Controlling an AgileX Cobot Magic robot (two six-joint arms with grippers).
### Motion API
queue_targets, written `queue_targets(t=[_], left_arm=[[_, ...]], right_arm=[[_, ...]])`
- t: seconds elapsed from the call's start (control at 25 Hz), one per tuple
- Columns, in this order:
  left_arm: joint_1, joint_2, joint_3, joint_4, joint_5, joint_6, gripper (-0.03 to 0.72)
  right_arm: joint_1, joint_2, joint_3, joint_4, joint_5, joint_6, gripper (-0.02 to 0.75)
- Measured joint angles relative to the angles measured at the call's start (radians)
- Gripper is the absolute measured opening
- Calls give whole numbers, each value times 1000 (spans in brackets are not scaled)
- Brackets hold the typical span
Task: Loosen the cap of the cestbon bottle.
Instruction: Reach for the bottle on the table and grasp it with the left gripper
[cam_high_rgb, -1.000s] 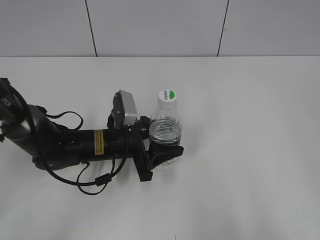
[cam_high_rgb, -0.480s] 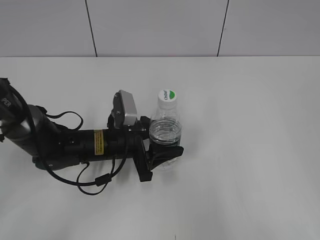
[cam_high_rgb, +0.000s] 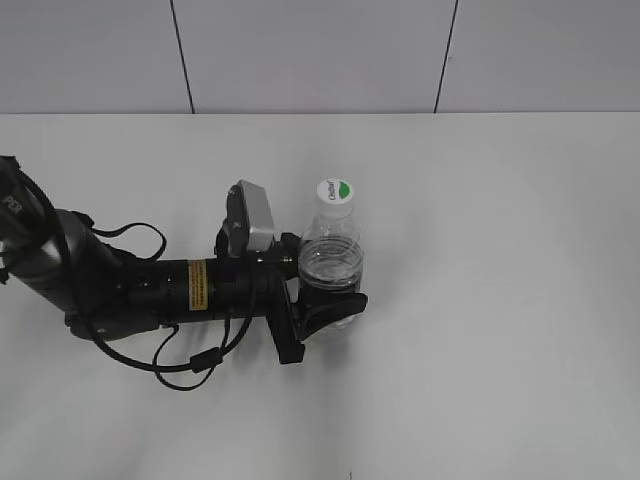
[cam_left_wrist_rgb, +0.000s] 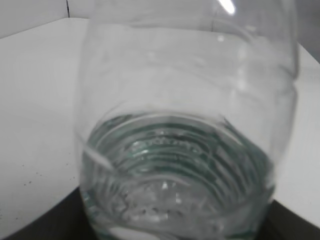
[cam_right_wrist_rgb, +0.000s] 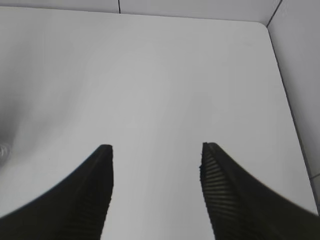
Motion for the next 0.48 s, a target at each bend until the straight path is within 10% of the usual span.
queue_targets(t=[0.48], left_arm=[[0,0,0,1,-3,0,414]], right_arm=[[0,652,-540,33,126,-6,579]])
